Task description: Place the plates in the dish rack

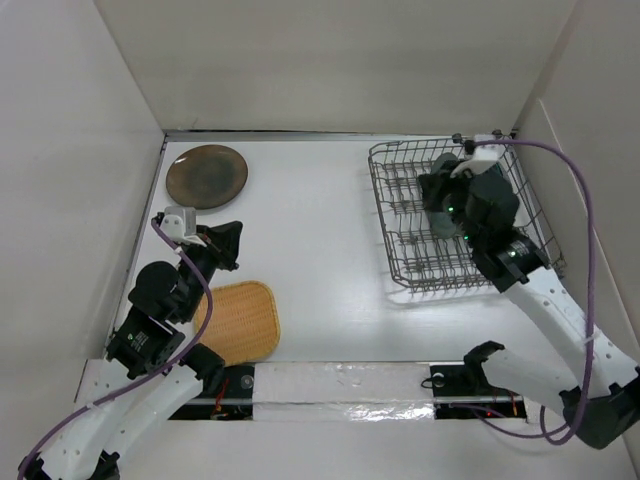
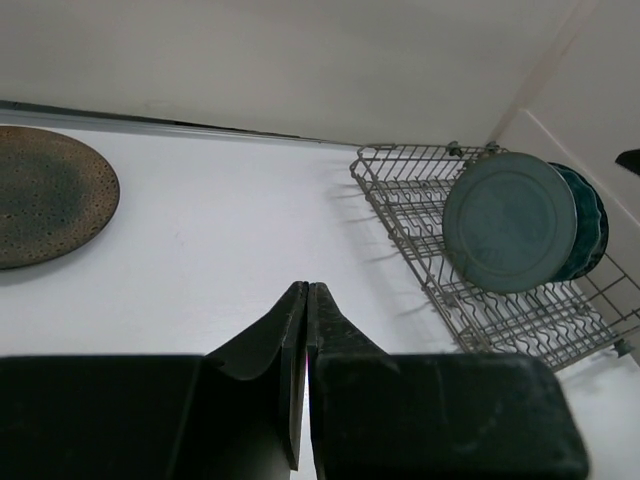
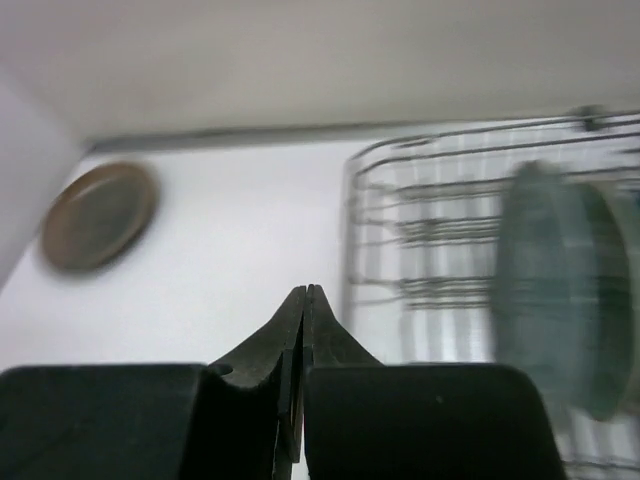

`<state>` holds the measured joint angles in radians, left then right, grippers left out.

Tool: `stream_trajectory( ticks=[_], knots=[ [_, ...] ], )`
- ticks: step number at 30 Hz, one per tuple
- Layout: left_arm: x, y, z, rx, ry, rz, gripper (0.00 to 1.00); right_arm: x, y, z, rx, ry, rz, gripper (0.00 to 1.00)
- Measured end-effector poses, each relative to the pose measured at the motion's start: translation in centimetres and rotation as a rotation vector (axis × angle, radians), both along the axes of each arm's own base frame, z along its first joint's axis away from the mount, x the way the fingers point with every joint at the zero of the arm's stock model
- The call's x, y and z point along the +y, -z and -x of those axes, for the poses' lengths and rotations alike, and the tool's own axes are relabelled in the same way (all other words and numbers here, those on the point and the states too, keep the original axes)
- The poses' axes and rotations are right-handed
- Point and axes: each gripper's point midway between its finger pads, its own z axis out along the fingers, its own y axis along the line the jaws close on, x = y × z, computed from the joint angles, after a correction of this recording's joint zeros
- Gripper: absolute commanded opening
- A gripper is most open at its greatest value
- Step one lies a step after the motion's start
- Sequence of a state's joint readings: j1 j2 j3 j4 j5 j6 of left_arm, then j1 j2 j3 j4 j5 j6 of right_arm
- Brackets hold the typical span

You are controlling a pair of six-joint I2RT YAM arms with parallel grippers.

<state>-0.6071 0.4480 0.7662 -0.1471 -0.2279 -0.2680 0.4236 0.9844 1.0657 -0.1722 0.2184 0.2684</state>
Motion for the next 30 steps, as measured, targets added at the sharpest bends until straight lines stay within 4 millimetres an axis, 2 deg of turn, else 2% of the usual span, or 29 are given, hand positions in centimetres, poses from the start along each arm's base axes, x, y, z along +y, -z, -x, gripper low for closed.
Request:
stream_trajectory(
  ticks=[1,4,6,7,8,9,10,13,16,19,22,23,26,30],
  knots=[
    [0.1,0.0,-0.1,0.002,-0.007,-0.001,0.0,2.6,0.4,0.7,0.013,-0.078,-0.01,0.0],
    [0.4,0.2,-0.3,0.006,-0.027,-0.003,0.0,11.7,3.2,3.3,0.098,-0.328,-0.028,0.0],
    [0.7,0.2,-0.5,0.008,-0.048,-0.003,0.05,17.0,6.4,4.8,0.183,-0.45,-0.024,0.03],
    [0.8,0.2,-0.5,0.009,-0.058,-0.002,0.1,19.6,8.6,5.8,0.24,-0.512,-0.016,0.17],
    [1.0,0.2,-0.6,0.009,-0.067,0.0,0.13,21.3,10.4,6.6,0.284,-0.55,-0.019,0.37],
    [1.1,0.2,-0.6,0.009,-0.075,0.001,0.15,23.2,13.0,7.6,0.35,-0.595,-0.016,0.37],
    [1.2,0.2,-0.7,0.01,-0.082,0.002,0.17,24.6,15.1,8.5,0.397,-0.633,-0.014,0.46],
    [1.4,0.2,-0.7,0.01,-0.094,0.002,0.2,27.5,20.4,10.4,0.535,-0.684,-0.073,0.61],
    [1.5,0.2,-0.8,0.01,-0.097,0.002,0.21,29.5,24.3,12.0,0.649,-0.712,-0.13,0.62],
    [1.5,0.2,-0.8,0.011,-0.099,0.002,0.22,31.6,27.2,13.6,0.734,-0.737,-0.181,0.61],
    [1.4,0.3,-0.9,0.014,-0.096,-0.001,0.22,33.4,29.9,16.1,0.817,-0.772,-0.209,0.59],
    [1.4,0.4,-0.9,0.016,-0.096,-0.002,0.22,33.8,30.6,16.8,0.844,-0.78,-0.219,0.58],
    [1.4,0.4,-0.9,0.016,-0.096,-0.003,0.23,35.4,30.7,18.1,0.874,-0.823,-0.282,0.55],
    [1.5,0.4,-0.9,0.015,-0.097,-0.002,0.23,36.6,30.8,18.4,0.904,-0.848,-0.348,0.5]
  ],
)
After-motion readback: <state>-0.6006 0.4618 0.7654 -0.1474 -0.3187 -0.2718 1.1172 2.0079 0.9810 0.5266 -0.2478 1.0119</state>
